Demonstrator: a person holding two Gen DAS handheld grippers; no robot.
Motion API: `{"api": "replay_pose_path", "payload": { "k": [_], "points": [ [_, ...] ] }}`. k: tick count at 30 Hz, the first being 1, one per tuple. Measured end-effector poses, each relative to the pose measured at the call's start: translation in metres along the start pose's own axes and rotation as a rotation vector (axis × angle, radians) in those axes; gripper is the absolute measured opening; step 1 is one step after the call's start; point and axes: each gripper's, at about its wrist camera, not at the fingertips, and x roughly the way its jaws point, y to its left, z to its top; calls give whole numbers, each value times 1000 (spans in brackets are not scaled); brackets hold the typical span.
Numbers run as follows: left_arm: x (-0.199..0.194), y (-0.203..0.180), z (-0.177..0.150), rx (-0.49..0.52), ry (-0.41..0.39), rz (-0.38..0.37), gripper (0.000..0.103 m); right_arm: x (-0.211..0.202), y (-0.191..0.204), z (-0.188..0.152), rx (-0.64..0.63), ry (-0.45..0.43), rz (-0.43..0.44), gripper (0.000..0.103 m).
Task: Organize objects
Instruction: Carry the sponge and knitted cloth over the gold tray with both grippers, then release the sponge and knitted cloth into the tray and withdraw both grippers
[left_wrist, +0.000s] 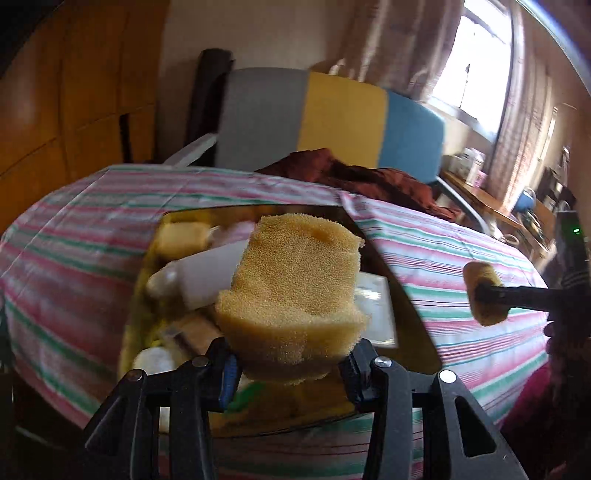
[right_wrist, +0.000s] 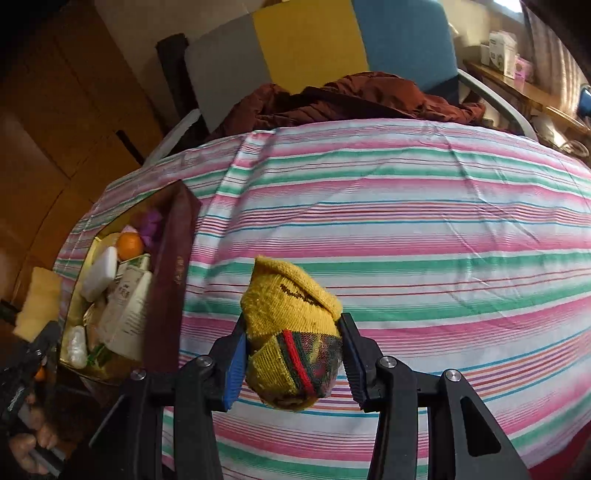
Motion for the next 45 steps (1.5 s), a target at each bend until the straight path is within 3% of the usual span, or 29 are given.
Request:
{"api": "replay_pose_path", "payload": {
  "k": [5, 12, 15, 20, 22, 29, 32, 35, 41, 45],
  "points": [
    [-3, 41, -8, -109, 7, 25, 45, 1, 74, 8, -91, -23, 152, 46],
    [6, 48, -7, -184, 11, -47, 46, 25, 166, 20, -186, 5, 307, 48],
    [20, 41, -3, -182, 29, -72, 48, 42, 186, 25, -178, 23, 328, 50],
    [39, 36, -5, -205, 95, -107, 53, 68, 190, 30, -113, 74, 345, 67],
    [38, 35, -9, -204, 97, -95, 53, 72, 188, 29, -104, 81, 337, 74],
    [24, 38, -14, -174, 55, -53, 53, 74, 180, 20, -102, 86, 314, 78],
    [28, 29, -15, -112, 69, -32, 53, 71, 179, 14, -113, 71, 291, 81],
    [36, 16, -18, -72, 90, -43, 53, 65, 179, 9, -133, 43, 251, 85],
    [39, 5, -17, -38, 88, -25, 53, 49, 179, -1, -181, -43, 138, 103],
    [30, 2, -16, -33, 81, 15, 61, 39, 171, -4, -178, -76, 92, 103]
  ]
}}
